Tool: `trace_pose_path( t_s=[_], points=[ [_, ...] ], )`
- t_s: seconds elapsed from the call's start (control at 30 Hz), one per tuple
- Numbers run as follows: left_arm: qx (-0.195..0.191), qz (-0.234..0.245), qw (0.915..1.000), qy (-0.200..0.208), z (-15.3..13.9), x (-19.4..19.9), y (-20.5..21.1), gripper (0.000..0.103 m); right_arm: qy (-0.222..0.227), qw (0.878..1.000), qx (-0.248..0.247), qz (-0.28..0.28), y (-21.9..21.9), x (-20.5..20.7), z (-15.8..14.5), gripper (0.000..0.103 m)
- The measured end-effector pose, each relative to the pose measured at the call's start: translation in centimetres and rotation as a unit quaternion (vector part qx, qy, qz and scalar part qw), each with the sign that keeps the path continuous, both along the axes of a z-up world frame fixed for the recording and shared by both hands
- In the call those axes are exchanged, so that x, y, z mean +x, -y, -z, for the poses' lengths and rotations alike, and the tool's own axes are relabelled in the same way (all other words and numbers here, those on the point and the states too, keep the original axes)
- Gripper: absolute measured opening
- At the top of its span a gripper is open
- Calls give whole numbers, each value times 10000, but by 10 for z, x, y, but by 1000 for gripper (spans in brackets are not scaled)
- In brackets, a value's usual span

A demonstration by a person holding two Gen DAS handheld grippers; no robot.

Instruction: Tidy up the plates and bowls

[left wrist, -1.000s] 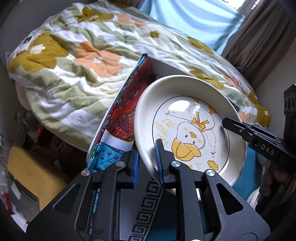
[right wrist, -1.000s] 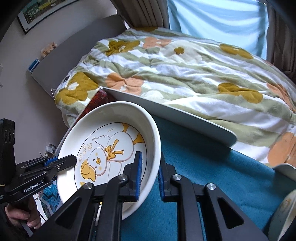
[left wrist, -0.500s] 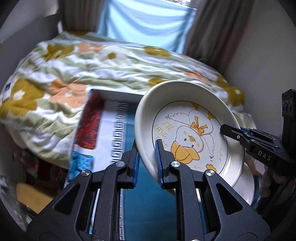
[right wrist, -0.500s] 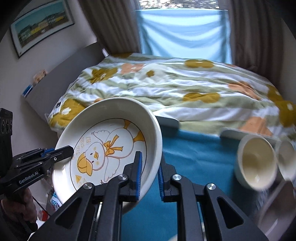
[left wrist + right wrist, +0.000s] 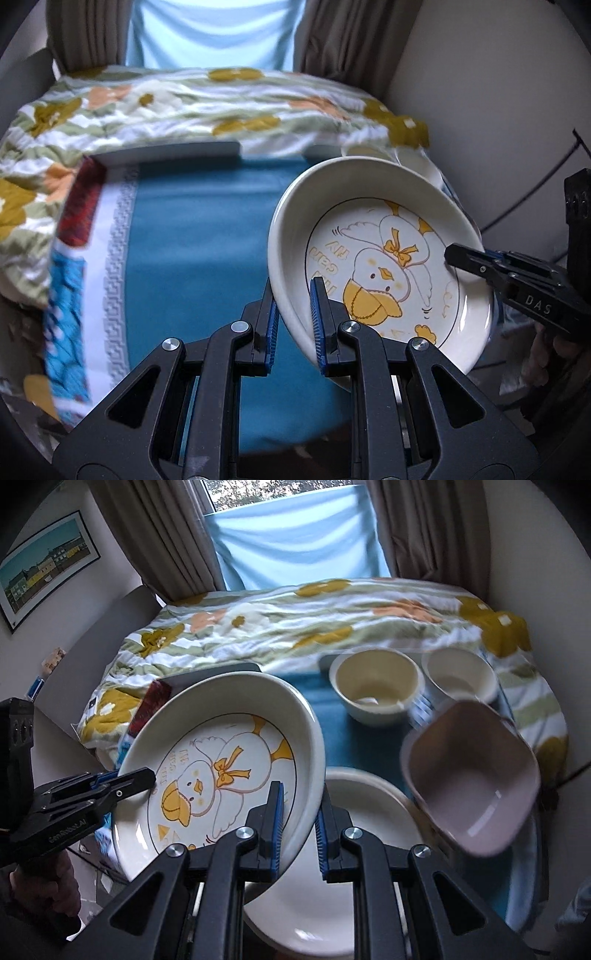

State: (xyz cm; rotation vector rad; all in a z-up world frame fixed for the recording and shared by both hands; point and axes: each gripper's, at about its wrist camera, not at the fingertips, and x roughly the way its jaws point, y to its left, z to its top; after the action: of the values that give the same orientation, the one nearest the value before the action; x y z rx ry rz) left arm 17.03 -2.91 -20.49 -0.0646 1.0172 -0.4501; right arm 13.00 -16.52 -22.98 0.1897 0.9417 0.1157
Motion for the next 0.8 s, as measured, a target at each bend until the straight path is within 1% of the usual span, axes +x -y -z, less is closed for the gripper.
trace_pose_path(
  t_s=[0.07, 0.23, 0.4, 0.53, 0.67, 0.8],
  points=[
    [-31, 44, 9999, -87, 9, -14, 15, 14, -61, 10000, -28, 19, 13, -15, 6, 15],
    [51, 196, 9995, -251, 34, -41, 56, 14, -278, 9995, 32, 135, 50, -47, 32, 15],
    [87, 311, 9988, -357, 54, -52, 83, 14, -421, 9987, 87, 266, 75, -62, 52, 15],
    [105, 394, 9983, -412, 65, -51, 92, 14, -500, 9982, 106, 317, 87, -66, 61, 15],
    [148, 416, 9978, -489, 75, -43, 94, 15, -523, 9981, 91, 308, 89, -66, 69, 15],
    [179, 367, 9980, -481, 80, -36, 94, 16, -466, 9987, 8, 208, 87, -64, 68, 15]
  ],
)
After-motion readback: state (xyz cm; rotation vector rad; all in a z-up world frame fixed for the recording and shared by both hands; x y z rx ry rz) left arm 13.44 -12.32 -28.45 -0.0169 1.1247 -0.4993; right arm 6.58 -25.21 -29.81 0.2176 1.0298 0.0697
